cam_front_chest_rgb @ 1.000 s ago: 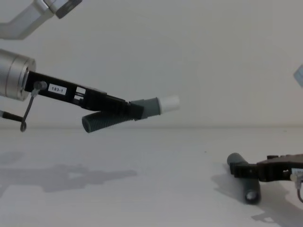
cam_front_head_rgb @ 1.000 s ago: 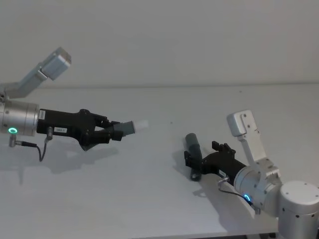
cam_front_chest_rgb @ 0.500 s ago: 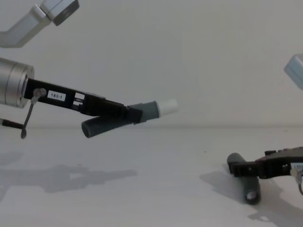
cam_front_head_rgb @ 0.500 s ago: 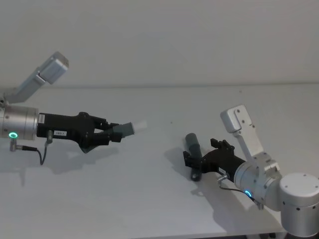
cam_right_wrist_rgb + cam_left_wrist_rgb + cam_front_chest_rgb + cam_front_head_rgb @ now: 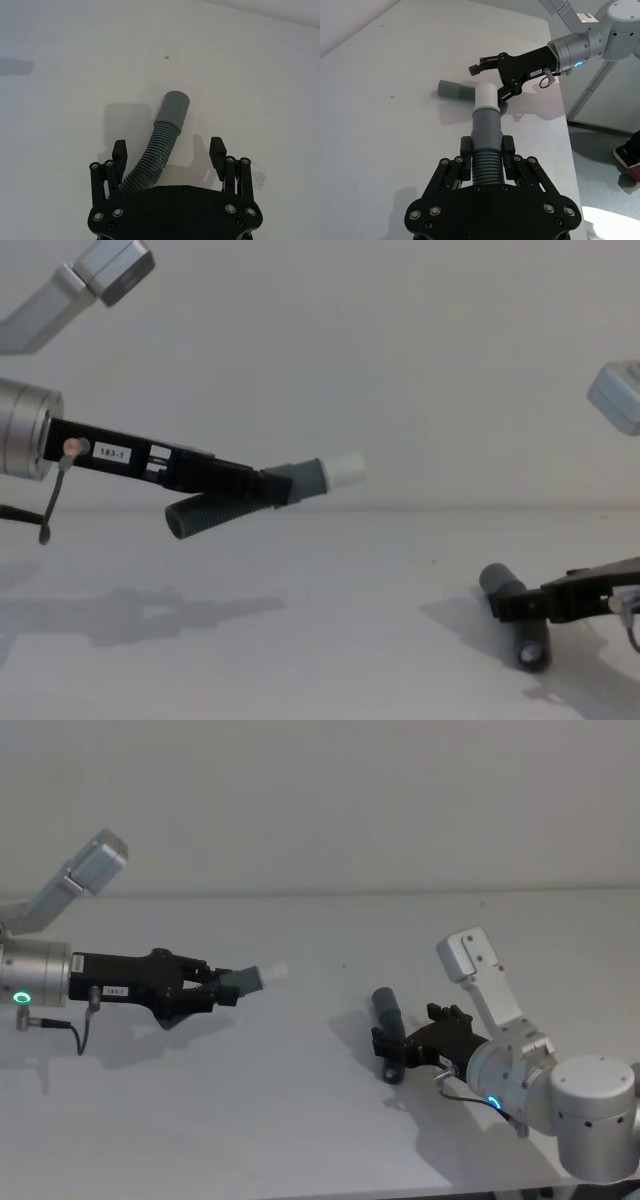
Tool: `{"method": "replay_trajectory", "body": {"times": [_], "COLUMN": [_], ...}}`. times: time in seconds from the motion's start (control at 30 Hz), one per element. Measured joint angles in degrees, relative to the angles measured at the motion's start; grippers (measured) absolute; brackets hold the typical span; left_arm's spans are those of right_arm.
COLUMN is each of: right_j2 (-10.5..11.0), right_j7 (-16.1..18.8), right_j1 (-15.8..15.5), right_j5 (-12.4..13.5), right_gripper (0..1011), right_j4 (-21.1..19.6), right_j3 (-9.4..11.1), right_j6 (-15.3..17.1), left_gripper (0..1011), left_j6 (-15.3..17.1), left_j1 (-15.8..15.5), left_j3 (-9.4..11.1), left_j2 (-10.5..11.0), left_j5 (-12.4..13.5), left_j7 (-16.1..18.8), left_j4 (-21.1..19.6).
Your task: Use both hands to pick up one end of the pipe from the table, align the ends, and insert them.
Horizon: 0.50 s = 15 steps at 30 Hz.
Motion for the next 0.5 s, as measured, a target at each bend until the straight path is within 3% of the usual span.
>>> {"method": "replay_trajectory", "body": {"times": [0.5], "right_j2": [-2.0], "right_j7": [-1.0], "right_j1": [2.0], "right_j5": [-1.0], "right_gripper": [1002], "right_j4": [1.6], "right_j3": [-0.4], "right_j6": [3.6], "left_gripper": [327], "left_j6": [-1.3], "left_j1": [-0.2], "left_j3": [0.2], "left_j2": [-0.3], "left_j5": [-0.9], "left_j7": [0.4], "left_j4": [2.2]}}
